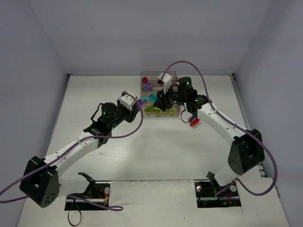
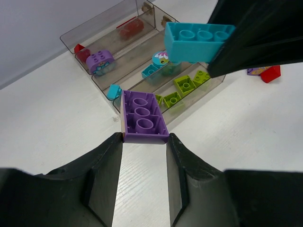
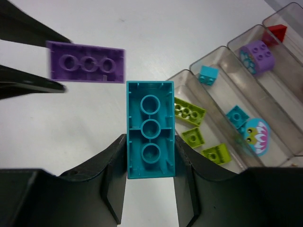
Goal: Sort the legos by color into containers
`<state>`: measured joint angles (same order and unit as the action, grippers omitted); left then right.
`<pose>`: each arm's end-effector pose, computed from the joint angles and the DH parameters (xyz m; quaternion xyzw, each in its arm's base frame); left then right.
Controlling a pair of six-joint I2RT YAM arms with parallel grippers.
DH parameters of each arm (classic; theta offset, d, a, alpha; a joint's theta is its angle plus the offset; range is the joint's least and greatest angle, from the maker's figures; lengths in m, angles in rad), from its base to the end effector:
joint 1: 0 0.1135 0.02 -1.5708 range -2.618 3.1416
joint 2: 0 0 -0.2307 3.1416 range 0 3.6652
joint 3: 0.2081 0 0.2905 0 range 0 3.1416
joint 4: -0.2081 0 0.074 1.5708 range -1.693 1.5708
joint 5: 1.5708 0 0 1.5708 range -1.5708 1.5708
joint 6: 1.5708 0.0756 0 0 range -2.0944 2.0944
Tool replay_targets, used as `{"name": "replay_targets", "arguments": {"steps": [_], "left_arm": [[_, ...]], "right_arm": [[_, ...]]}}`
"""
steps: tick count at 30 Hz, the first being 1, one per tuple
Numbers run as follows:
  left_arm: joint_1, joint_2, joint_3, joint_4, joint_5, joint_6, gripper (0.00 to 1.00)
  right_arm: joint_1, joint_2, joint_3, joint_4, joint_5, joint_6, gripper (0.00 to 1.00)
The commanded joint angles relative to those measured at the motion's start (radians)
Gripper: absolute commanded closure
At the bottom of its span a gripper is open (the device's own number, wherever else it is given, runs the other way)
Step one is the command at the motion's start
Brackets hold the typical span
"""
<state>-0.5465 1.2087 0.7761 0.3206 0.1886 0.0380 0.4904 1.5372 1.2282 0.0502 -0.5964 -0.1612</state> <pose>0.3077 -0.2038 0.2480 0.2739 0.6927 -0.2348 0.6245 0.3622 0.2415 0.2799 -0.4122 0.6603 0.3252 0.5370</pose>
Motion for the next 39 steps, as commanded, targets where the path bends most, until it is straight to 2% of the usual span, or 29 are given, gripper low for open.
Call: {"name": "replay_targets", "arguments": {"steps": [1, 10, 22, 25, 28, 29, 34, 39], "left_arm": [[0.008, -0.066, 0.019, 0.000, -0.029, -0.027, 0.92], [0.014, -0.158, 0.000, -0.100, -0.002, -0.168, 0.92], [0.014, -0.259, -0.023, -0.216, -0.021, -0.213, 0.92], [0.014, -0.278, -0.026, -0.230, -0.024, -0.217, 0.92], [0.014, -0.279, -0.024, -0.238, -0.025, -0.217, 0.92], [0.014, -0.278, -0.024, -0.239, -0.025, -0.216, 0.92], [0.013, -0.265, -0.017, -0.236, -0.023, -0.214, 0.92], [0.016, -0.210, 0.015, -0.219, -0.014, -0.217, 0.92]], "right_arm": [[-0.013, 0.063, 0.071, 0.004, 0.084, -0.230, 1.00], [-0.032, 0.325, 0.286, -0.023, 0.225, -0.466, 0.96], [-0.033, 0.544, 0.432, -0.029, 0.329, -0.548, 0.92], [-0.032, 0.575, 0.461, -0.027, 0.336, -0.548, 0.86], [-0.033, 0.592, 0.476, -0.027, 0.340, -0.548, 0.74], [-0.033, 0.592, 0.476, -0.027, 0.342, -0.548, 0.66], [-0.033, 0.572, 0.465, -0.029, 0.351, -0.548, 0.47], [-0.035, 0.516, 0.433, -0.029, 0.349, -0.532, 0.40]]}}
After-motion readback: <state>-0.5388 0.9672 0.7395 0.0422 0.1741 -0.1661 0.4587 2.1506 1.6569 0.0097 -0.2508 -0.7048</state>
